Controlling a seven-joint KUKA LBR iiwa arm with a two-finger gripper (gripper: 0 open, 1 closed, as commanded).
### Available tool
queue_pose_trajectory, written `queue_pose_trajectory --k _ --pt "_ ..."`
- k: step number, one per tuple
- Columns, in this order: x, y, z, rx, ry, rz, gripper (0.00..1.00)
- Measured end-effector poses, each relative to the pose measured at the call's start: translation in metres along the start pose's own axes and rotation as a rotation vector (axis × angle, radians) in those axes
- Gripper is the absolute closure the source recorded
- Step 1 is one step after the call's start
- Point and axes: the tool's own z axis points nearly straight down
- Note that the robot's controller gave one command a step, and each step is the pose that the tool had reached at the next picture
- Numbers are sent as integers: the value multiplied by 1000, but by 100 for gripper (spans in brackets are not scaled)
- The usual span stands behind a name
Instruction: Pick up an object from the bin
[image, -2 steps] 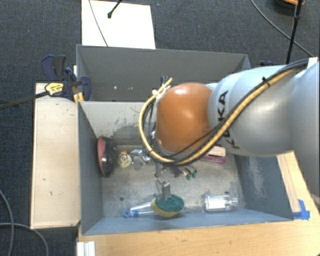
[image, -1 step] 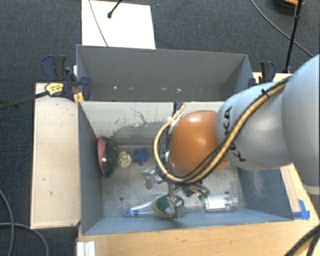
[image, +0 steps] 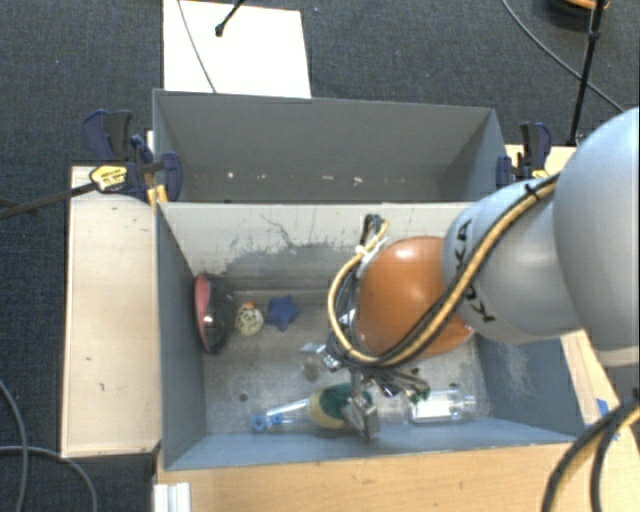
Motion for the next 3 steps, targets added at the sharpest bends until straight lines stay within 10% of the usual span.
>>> queue_pose_trajectory --k 1,2,3 --pt "1 0 0 1 4 1 100" --pt "-85 -24 -139 5 -5 -8 100" --pt "-117 -22 -291 5 -5 -151 100"
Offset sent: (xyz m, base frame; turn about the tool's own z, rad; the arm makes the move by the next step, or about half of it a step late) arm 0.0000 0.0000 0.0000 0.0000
